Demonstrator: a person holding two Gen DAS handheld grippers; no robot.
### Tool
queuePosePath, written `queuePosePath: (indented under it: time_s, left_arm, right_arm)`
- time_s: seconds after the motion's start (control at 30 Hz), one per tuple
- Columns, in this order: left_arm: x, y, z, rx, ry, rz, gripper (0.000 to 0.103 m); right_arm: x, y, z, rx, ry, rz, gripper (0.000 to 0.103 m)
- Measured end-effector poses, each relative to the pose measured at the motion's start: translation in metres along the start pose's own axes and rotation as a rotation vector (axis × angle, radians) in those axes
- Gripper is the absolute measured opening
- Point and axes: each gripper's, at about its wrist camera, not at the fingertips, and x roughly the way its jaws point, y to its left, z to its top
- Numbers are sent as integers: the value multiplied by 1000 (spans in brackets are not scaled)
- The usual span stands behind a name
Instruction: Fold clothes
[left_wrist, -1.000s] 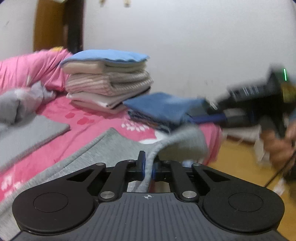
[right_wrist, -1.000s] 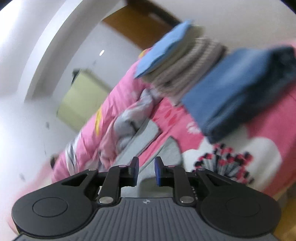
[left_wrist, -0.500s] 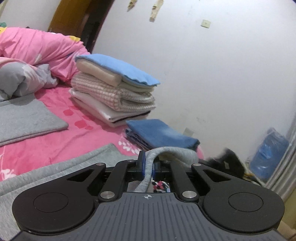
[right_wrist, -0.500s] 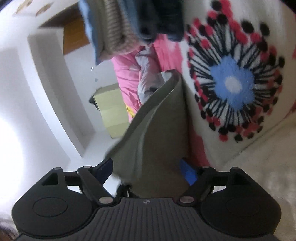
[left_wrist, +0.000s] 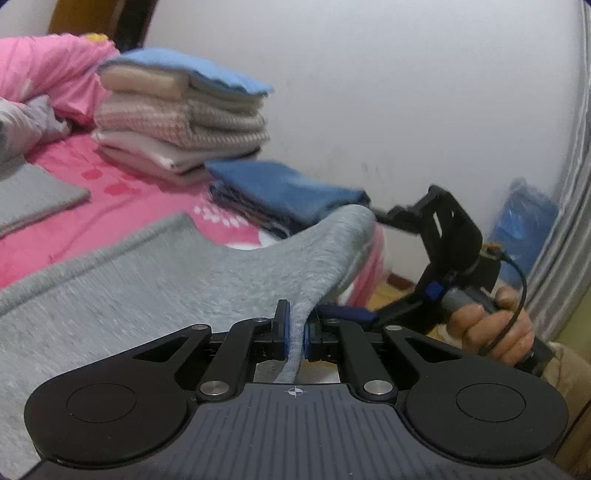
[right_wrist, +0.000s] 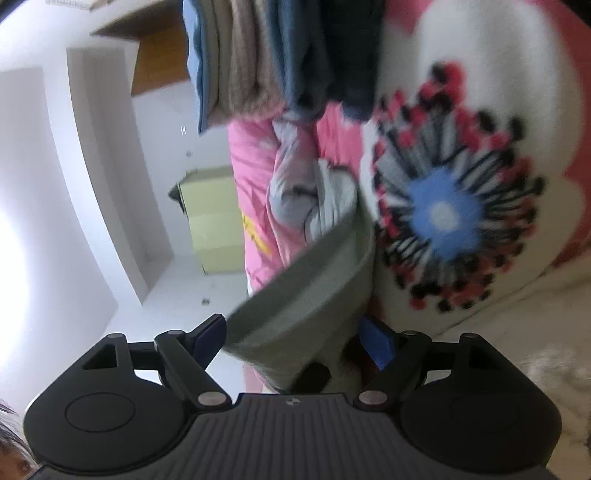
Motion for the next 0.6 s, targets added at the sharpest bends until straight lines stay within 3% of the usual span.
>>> queuePosePath:
  time_s: [0.17,0.27,0.37,0.43,0.5,0.6]
  left_arm:
    - [13,1,-7,-78,85,-4,23]
    - [3,0,-9,-101,55,-16,25]
    - [-20,2,-11,-140,3,-14,31]
    - [-42,4,-14,-164,-38,7,33]
    - [-69,12,-22,-208,-78,36,33]
    - [-113,29,-38,-294,-147,102,33]
  right_arm:
    - [-2,-11,-6,13,-26,-75,83]
    - [4,-8,-9,-21,-23,-138,81]
    - [12,4,-12,-104,-24,-218,62]
    - [16,10,-15,-147,-25,-276,30]
    - [20,16,-17,-185,-31,-330,10]
    - [17,26,-22,-234,-77,-392,5]
